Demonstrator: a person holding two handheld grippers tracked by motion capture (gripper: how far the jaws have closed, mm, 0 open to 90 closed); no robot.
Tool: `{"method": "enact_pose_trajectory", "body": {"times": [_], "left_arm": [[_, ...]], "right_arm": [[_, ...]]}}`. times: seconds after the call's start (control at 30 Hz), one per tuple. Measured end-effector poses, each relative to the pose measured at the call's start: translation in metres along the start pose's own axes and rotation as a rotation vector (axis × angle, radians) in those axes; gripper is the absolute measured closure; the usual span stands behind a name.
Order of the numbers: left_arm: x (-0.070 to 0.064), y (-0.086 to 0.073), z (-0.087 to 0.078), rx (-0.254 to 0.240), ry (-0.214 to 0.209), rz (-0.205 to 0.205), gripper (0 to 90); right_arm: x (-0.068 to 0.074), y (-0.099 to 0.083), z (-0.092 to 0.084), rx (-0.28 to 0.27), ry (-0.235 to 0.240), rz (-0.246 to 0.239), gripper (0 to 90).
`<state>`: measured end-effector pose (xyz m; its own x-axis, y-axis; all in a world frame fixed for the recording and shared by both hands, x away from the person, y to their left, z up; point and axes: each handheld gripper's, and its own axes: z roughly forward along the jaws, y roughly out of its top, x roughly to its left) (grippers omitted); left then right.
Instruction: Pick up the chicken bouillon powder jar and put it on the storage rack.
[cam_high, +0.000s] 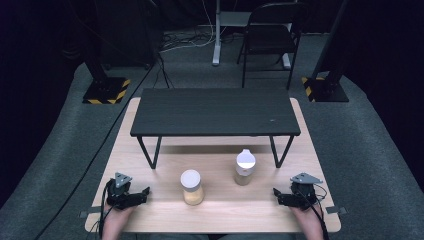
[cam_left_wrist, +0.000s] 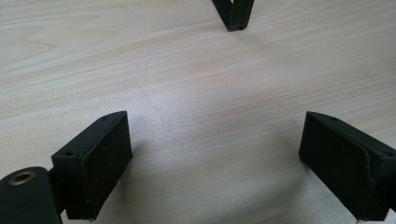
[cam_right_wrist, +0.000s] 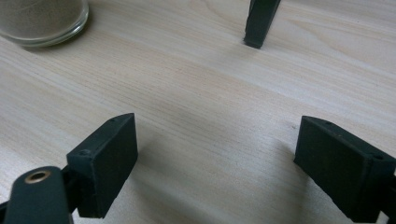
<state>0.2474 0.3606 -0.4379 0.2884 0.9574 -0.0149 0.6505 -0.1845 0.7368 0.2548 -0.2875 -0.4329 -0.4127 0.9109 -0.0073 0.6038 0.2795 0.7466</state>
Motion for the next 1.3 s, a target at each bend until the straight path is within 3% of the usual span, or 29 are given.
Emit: {"method": "enact_pose_trajectory", "body": {"times": [0.77,1.0,1.3], "left_arm": [[0.004,-0.002,-0.002,-0.005,-0.016,-0.008,8.9],[0.006,-0.006,-0.01,-0.058,-0.033,-0.017,9.1],[0.001,-0.003,-0.029,-0.126,-0.067,0.013,10.3]], "right_arm": [[0.0,0.0,0.0,0.002,0.0,0.0,11.6],[0.0,0.0,0.0,0.002,0.0,0.0,11.5],[0.0,0.001,0.0,0.003,0.0,0.0,11.5]]}}
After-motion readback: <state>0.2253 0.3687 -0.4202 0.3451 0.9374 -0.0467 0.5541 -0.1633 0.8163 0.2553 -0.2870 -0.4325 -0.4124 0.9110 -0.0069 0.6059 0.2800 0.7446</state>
